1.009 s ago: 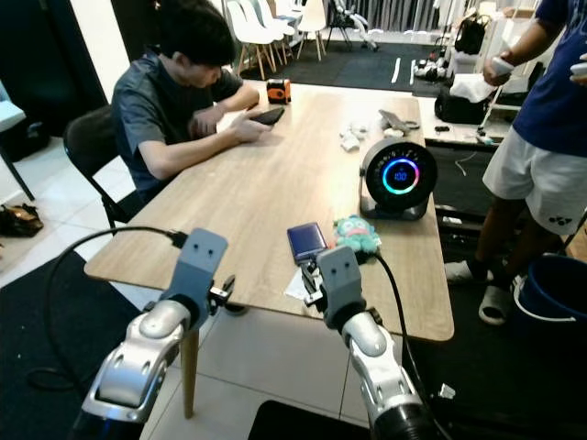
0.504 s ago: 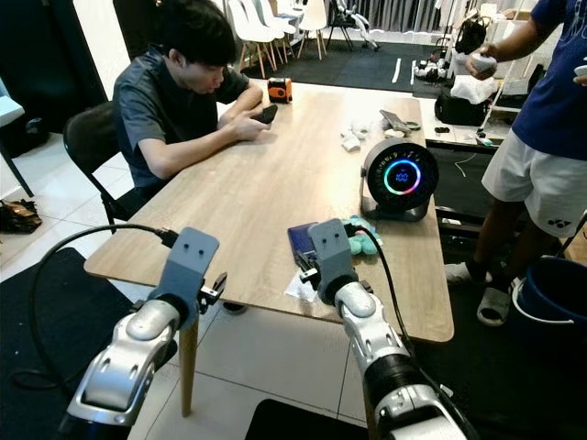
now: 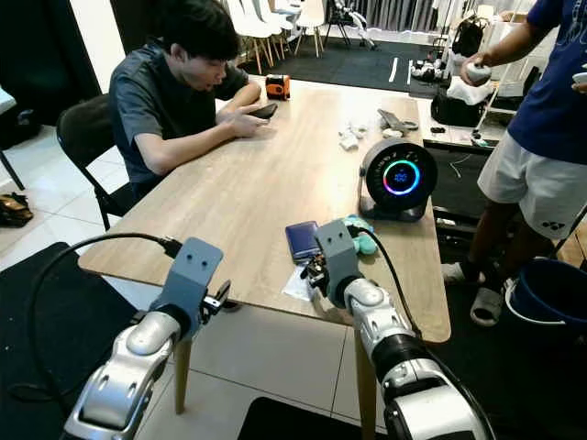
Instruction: Hang keys on a hook
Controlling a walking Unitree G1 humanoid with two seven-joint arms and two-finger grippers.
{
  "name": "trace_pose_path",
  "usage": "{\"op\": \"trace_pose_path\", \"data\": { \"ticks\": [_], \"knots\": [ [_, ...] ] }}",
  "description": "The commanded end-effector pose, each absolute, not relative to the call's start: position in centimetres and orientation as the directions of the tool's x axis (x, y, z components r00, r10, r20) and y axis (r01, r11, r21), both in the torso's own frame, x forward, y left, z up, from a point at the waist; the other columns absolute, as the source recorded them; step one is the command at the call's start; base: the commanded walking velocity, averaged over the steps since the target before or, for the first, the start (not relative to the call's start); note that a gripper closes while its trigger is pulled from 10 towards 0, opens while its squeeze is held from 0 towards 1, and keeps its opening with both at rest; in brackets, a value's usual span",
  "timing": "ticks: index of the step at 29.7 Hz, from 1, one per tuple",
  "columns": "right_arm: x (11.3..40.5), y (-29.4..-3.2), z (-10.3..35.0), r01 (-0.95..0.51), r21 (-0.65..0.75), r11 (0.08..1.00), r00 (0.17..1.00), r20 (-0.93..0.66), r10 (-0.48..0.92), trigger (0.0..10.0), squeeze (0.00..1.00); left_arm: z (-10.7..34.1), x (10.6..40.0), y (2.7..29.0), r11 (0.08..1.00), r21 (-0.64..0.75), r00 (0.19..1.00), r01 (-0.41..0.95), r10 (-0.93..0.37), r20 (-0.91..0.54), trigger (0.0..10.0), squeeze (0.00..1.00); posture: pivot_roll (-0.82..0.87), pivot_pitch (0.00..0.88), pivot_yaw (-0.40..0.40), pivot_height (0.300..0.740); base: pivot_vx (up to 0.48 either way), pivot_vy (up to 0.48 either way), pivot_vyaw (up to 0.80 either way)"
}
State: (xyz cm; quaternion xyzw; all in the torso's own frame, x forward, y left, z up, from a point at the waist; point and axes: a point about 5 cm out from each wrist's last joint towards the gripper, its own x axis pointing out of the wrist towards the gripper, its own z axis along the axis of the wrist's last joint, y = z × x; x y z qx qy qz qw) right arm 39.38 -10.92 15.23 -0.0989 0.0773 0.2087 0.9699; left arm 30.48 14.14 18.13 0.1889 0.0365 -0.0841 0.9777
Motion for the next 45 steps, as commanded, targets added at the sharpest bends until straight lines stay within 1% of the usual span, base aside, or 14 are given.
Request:
{"op": "trace_pose_path", "data": {
  "ticks": [1,4,9,12,15,18,23,29,33,34,38,43,45],
  "knots": [
    [39.2,-10.6,14.8,-0.437,-0.146,0.887,0.891,-0.204,0.405,10.0,0.0,18.0,30.2,14.3,0.91,0.377,0.984,0.173,-0.143,-0.107,10.0,0.0,0.17,0.172,-0.027,0.74,0.0,0.0,0.0],
    [39.2,-10.5,15.0,-0.443,-0.139,0.886,0.889,-0.195,0.414,10.0,0.0,18.1,30.1,14.3,0.91,0.376,0.984,0.175,-0.145,-0.108,10.0,0.0,0.17,0.174,-0.027,0.74,0.0,0.0,0.0],
    [39.3,-11.4,15.0,-0.41,-0.159,0.898,0.905,-0.194,0.379,10.0,0.0,18.0,30.2,14.2,0.909,0.376,0.983,0.179,-0.148,-0.108,10.0,0.0,0.16,0.176,-0.027,0.74,0.0,0.0,0.0],
    [39.3,-11.5,15.0,-0.406,-0.161,0.9,0.907,-0.194,0.374,10.0,0.0,18.0,30.2,14.2,0.909,0.376,0.983,0.179,-0.148,-0.108,10.0,0.0,0.16,0.176,-0.027,0.74,0.0,0.0,0.0],
    [39.7,-12.9,16.3,-0.324,-0.252,0.912,0.945,-0.134,0.299,10.0,0.0,18.0,30.3,14.2,0.909,0.376,0.983,0.179,-0.149,-0.108,10.0,0.0,0.16,0.179,-0.021,0.74,0.0,0.0,0.0],
    [39.7,-13.6,16.6,-0.309,-0.245,0.919,0.95,-0.131,0.284,10.0,0.0,18.0,30.3,14.1,0.909,0.376,0.983,0.181,-0.151,-0.109,10.0,0.0,0.15,0.179,-0.02,0.74,0.0,0.0,0.0],
    [39.4,-14.4,15.2,-0.296,-0.198,0.934,0.947,-0.185,0.261,10.0,0.0,18.0,30.3,14.0,0.908,0.377,0.982,0.183,-0.152,-0.11,10.0,0.0,0.15,0.179,-0.015,0.74,0.0,0.0,0.0],
    [39.4,-14.0,14.9,-0.296,-0.177,0.938,0.947,-0.181,0.265,10.0,0.0,18.1,30.4,14.1,0.907,0.38,0.982,0.182,-0.151,-0.11,10.0,0.0,0.16,0.179,-0.011,0.74,0.0,0.0,0.0],
    [39.5,-13.3,15.8,-0.321,-0.176,0.931,0.944,-0.135,0.3,10.0,0.0,18.1,30.4,14.2,0.906,0.382,0.983,0.179,-0.149,-0.109,10.0,0.0,0.16,0.178,-0.012,0.74,0.0,0.0,0.0],
    [39.6,-12.7,16.5,-0.342,-0.184,0.921,0.939,-0.107,0.327,10.0,0.0,18.1,30.3,14.3,0.907,0.383,0.983,0.176,-0.145,-0.109,10.0,0.0,0.17,0.173,-0.017,0.74,0.0,0.0,0.0],
    [39.7,-12.2,17.0,-0.358,-0.189,0.914,0.934,-0.085,0.348,10.0,0.0,18.1,30.3,14.3,0.907,0.383,0.984,0.173,-0.142,-0.109,10.0,0.0,0.17,0.173,-0.017,0.74,0.0,0.0,0.0],
    [39.7,-11.9,16.9,-0.372,-0.186,0.909,0.928,-0.098,0.36,10.0,0.0,18.1,30.2,14.3,0.908,0.382,0.984,0.172,-0.141,-0.108,10.0,0.0,0.17,0.168,-0.019,0.74,0.0,0.0,0.0],
    [39.5,-11.9,16.3,-0.377,-0.179,0.909,0.925,-0.126,0.359,10.0,0.0,18.1,30.3,14.2,0.908,0.382,0.984,0.174,-0.144,-0.107,10.0,0.0,0.16,0.168,-0.017,0.74,0.0,0.0,0.0]
  ]
}}
